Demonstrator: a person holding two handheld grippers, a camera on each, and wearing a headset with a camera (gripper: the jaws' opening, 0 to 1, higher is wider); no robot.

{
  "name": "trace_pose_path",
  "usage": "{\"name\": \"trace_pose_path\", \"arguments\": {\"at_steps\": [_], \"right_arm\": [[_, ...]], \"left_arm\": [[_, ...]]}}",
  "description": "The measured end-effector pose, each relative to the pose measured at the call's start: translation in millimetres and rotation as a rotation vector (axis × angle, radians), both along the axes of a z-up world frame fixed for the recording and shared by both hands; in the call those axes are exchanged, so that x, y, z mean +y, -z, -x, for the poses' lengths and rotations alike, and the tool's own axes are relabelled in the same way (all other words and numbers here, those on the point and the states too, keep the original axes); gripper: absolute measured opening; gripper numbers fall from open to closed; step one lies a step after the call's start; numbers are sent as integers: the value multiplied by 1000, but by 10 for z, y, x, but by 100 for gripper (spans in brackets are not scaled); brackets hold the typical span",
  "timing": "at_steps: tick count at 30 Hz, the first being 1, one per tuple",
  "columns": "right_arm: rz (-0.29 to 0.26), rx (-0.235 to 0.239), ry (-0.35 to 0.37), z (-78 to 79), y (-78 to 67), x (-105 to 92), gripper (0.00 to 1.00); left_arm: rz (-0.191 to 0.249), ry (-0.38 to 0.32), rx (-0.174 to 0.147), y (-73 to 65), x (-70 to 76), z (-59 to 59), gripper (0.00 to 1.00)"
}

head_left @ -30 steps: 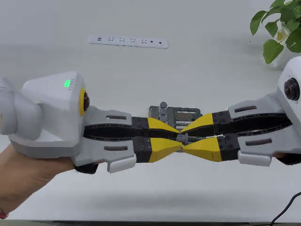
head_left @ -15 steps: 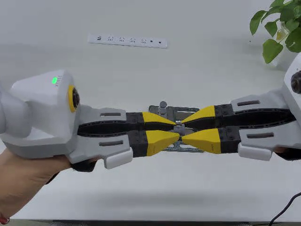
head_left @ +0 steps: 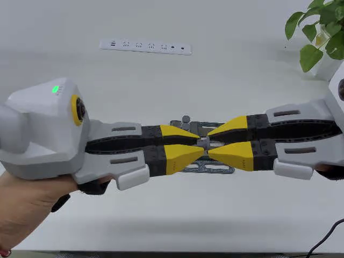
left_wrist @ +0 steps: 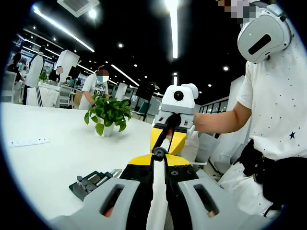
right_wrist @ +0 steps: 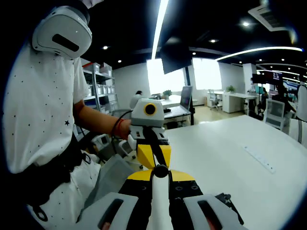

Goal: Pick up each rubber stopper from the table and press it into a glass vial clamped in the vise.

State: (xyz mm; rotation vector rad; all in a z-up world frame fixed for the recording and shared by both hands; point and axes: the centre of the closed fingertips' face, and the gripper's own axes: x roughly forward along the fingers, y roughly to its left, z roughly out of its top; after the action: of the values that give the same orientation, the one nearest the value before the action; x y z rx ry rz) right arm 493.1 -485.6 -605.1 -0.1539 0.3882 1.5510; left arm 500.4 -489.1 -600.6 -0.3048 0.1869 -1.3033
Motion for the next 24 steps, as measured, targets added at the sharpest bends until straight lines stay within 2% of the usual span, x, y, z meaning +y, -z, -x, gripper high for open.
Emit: {"name": "trace_pose_path", "arguments": {"at_steps": [5,9,24], "right_arm": [[1,-13,-3,-5,-17,6,7],[-1,-16,-3,-13,-26,6,7],[22,2,0,-32,31,26,6]], "left_arm": [[19,-1,15,-10,9,-6,4],[24,-2,15,-19,9,-11,4],[7,0,9,32,11,-20,5]]}}
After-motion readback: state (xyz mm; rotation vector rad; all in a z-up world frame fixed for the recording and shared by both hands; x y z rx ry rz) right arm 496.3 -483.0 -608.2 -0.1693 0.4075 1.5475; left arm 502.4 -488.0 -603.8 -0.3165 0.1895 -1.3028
